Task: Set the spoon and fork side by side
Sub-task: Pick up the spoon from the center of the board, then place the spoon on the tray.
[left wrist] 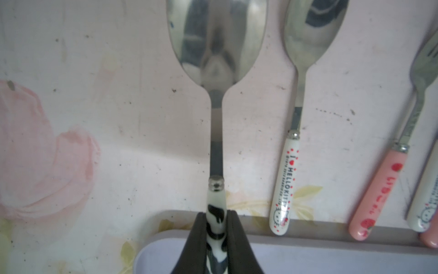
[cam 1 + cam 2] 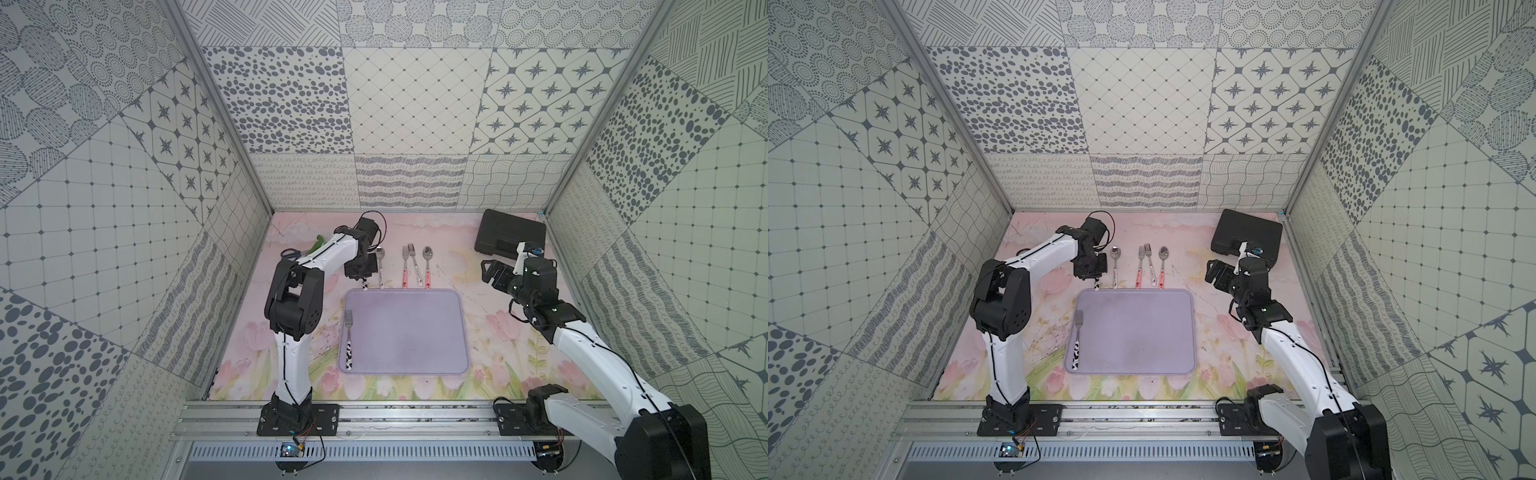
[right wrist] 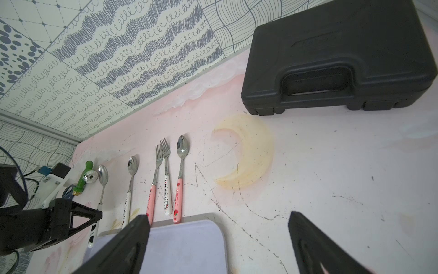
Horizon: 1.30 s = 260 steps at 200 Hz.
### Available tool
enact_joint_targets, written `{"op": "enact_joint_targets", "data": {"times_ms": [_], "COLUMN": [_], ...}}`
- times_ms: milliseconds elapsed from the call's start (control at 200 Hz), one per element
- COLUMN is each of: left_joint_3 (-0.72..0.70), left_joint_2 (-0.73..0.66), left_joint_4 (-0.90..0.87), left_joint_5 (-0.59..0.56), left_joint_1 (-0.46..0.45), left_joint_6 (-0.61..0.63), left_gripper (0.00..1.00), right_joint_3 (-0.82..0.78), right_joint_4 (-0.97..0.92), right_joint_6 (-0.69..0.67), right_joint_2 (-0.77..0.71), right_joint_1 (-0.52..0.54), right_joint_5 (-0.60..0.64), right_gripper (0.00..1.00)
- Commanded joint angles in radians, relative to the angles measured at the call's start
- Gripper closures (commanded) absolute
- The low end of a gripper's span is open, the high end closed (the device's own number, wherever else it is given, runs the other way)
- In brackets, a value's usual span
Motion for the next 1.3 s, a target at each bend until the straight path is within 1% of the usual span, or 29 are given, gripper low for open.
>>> {"op": "enact_joint_targets", "data": {"times_ms": [0,215,795,901,1091,1296], "left_joint_3": [-0.046,-0.185,-0.597,-0.651,-0.75,-0.8], "left_joint_2": [-0.067,-0.169,-0.48,-0.519,-0.587,-0.62], "left_joint_4": [-0.046,-0.022,0.079,0.077,0.102,0.092], "left_joint_5": [-0.026,-0.062,-0.049,-0.064,-0.053,-0.085], "left_joint_1": [-0.035,-0.094,-0.211,-0.229,-0.269,-0.332], "left_joint_6": [0.002,-0.042,-0.199,-0.226,-0.271,-0.316], "left_gripper": [1.0,1.0,1.0,1.0,1.0,1.0], "right_joint_3": [-0.017,-0.017,-0.018,-0.018,-0.018,-0.018], "right_joint_4": [0.034,0.034,0.034,0.034,0.034,0.034], "right_joint_6": [0.005,0.007,0.006,0.006,0.007,0.007], "right_joint_2": [-0.012,-0.015,-0.02,-0.018,-0.017,-0.014], "right_joint_1": [0.005,0.005,0.005,0.005,0.005,0.005], "right_joint_5": [0.003,0.0,0.002,0.003,0.003,0.003], "right_gripper": [0.03,0.03,0.03,0.03,0.03,0.03]}}
